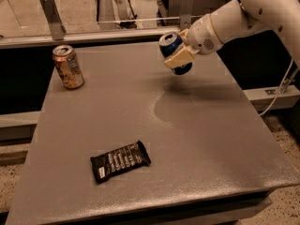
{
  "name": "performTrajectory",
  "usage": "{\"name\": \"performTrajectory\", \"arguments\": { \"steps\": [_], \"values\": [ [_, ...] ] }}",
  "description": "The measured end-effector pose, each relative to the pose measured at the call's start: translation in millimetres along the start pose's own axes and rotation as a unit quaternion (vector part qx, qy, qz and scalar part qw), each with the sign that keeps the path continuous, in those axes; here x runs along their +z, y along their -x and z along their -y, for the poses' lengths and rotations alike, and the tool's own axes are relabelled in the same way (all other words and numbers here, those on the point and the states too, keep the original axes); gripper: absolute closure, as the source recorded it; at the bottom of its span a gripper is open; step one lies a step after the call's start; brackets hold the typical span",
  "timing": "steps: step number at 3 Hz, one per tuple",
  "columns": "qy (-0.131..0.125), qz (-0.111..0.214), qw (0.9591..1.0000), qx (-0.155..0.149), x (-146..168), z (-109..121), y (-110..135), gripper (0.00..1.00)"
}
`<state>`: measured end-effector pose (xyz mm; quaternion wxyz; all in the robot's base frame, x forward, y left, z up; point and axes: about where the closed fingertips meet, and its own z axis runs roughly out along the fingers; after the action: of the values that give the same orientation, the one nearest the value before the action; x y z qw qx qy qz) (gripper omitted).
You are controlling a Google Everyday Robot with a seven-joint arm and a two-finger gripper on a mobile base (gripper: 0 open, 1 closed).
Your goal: Knock pepsi can over
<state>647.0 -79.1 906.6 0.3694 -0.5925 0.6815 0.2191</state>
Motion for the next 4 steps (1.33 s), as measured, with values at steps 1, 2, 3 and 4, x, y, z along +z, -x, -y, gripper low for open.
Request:
{"name": "performTrajectory", "arguments": {
  "steps": [1,2,3,4],
  "values": [
    [0.01,-0.1,0.9931,-0.061,-9,-30,-9,1.0],
    [0.036,-0.175,0.9776,-0.112,-7,-58,-18,1.0],
    [0.078,-0.213,0.9625,-0.149,0,-88,-23,1.0],
    [0.115,-0.231,0.9504,-0.173,12,-112,-24,0.82]
  ]
}}
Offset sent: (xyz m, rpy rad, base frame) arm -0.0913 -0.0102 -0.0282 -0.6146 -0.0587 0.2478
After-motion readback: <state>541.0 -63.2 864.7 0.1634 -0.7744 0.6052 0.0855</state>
